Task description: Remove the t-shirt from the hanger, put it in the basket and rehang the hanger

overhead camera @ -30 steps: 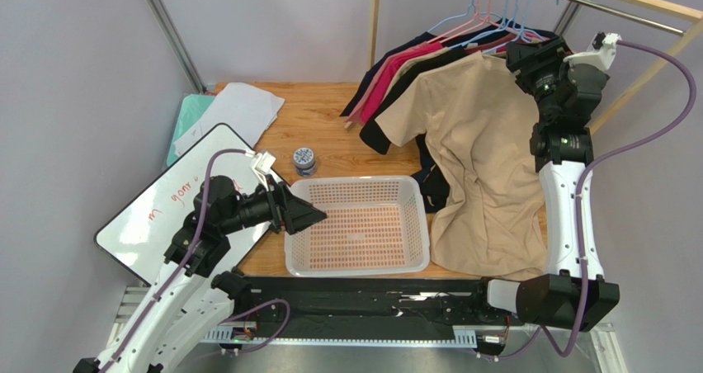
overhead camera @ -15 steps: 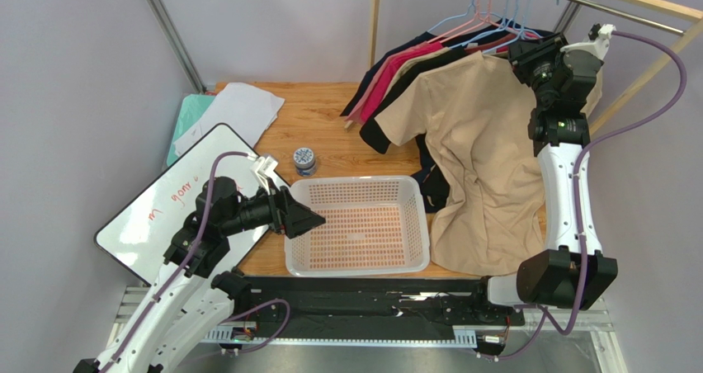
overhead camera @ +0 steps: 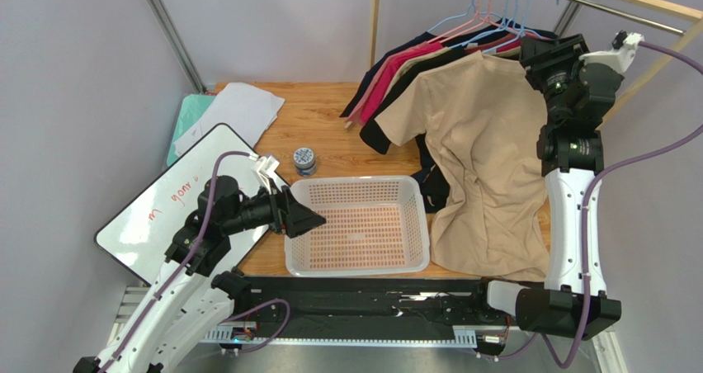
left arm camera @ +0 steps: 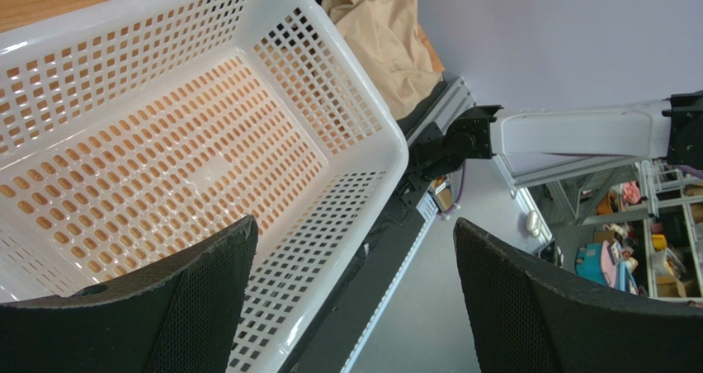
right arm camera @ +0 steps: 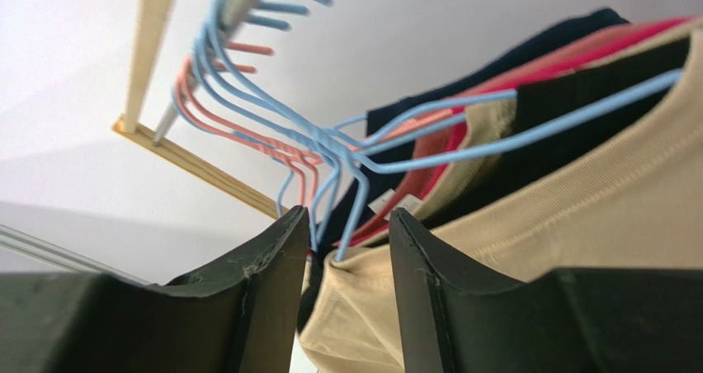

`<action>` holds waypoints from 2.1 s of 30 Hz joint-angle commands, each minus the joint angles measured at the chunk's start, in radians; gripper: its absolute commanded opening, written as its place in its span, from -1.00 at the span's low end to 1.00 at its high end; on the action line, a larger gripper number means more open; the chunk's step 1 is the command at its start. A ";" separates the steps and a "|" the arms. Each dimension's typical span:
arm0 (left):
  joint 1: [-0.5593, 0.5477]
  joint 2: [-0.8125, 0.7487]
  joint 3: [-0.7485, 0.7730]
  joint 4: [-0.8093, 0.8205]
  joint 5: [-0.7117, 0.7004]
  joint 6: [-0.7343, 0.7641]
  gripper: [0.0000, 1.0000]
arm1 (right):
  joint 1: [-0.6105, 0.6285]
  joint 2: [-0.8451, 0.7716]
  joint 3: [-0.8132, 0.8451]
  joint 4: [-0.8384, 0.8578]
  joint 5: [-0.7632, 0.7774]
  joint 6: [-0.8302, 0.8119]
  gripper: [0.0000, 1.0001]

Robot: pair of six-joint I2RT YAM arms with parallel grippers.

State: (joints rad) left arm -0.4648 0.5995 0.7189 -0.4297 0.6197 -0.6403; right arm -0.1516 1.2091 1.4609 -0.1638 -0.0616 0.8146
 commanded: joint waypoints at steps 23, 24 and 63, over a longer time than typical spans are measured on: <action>-0.002 -0.041 0.047 -0.014 -0.061 -0.042 0.85 | 0.006 0.214 0.167 0.092 -0.138 0.008 -0.34; -0.002 -0.043 0.051 -0.017 -0.063 -0.048 0.85 | 0.007 0.216 0.165 0.104 -0.145 -0.002 -0.45; -0.002 0.221 0.232 -0.053 0.021 0.053 0.84 | 0.030 0.043 -0.103 0.561 -0.388 -0.934 -1.00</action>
State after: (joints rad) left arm -0.4648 0.8234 0.8940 -0.5121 0.6144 -0.6128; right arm -0.1272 1.3212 1.3464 0.2775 -0.3771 0.0467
